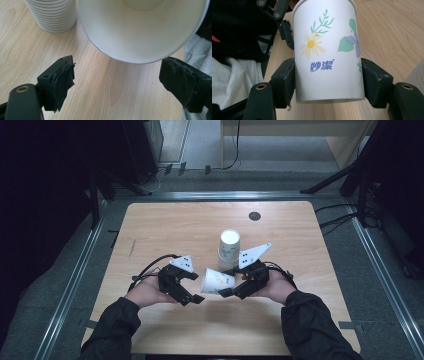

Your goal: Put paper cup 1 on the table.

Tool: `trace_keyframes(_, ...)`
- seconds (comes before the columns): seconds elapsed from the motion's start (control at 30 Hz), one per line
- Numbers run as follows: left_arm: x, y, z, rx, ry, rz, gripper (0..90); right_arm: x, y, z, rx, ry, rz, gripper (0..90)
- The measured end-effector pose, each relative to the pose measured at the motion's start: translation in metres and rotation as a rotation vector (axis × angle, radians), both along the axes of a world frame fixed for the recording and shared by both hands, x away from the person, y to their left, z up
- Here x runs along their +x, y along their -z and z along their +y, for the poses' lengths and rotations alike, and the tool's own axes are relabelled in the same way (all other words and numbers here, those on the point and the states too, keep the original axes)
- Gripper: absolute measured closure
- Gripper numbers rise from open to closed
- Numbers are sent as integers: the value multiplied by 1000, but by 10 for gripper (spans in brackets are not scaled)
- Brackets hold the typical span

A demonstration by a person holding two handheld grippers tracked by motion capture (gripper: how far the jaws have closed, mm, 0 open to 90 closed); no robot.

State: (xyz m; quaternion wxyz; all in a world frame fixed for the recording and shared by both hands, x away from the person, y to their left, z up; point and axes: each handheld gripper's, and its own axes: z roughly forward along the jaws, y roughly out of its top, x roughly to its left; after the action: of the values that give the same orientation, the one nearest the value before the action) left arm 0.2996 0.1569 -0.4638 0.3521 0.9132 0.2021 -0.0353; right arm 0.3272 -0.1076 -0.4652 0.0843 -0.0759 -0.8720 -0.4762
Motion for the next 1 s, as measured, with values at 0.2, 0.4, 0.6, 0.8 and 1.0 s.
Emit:
trace_keyframes(0.2, 3, 6, -5, -45, -17, 16, 133, 1, 1, 0, 0, 1, 8, 349)
trace_keyframes(0.4, 5, 4, -9, -92, -6, 12, 134, 1, 2, 0, 2, -3, 13, 349)
trace_keyframes(0.6, 5, 1, -12, -125, 14, 5, 136, 1, 4, 2, -3, -13, 17, 349)
trace_keyframes(0.8, 5, 0, -13, -145, 32, -1, 186, -1, 6, 5, -13, -21, 29, 348)
trace_keyframes(1.0, 5, -1, -12, -145, 45, -6, 228, -1, 6, 4, -13, -23, 35, 347)
